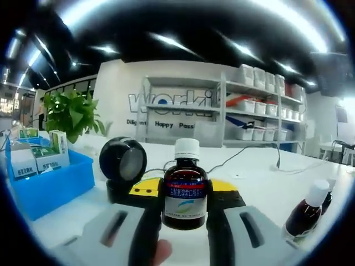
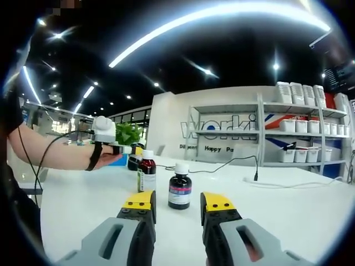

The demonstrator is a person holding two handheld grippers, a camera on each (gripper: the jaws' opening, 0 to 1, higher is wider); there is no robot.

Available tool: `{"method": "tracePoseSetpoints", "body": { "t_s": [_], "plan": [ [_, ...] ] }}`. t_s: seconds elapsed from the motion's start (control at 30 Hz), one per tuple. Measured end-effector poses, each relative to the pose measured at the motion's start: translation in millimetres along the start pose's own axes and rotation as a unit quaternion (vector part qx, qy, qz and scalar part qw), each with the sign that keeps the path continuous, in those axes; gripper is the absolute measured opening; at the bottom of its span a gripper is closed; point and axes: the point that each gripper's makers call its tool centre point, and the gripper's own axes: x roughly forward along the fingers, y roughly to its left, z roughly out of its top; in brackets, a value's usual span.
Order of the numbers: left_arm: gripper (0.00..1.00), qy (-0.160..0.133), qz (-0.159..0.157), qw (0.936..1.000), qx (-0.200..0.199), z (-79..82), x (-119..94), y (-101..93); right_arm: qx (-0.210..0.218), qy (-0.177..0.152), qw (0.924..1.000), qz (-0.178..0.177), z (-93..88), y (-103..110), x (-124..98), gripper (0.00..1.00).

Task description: Rotate the medicine bottle to make it face forward pick up the medicine bottle inspect the drug traceability code place the medicine on the table

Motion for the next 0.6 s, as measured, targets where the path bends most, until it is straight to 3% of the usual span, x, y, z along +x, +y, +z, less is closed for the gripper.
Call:
{"method": "tracePoseSetpoints", "body": {
  "t_s": [0.13, 0.4, 0.6],
  "plan": [
    [0.21, 0.004, -0.014, 0.9999, 0.003, -7.7, -14, -8.4, -0.001, 0.001, 1.0, -0.001, -0.3, 0, 0, 0.27],
    [0.21, 0.013, -0.037, 0.9992, -0.005, -15.2, -21, -12.2, -0.002, 0.003, 1.0, -0.002, -0.7, 0, 0, 0.27],
    [0.21, 0.029, -0.044, 0.9985, -0.016, -29.9, -29, -16.5, -0.003, 0.003, 1.0, -0.004, -0.4, 0, -1, 0.27]
  ]
}}
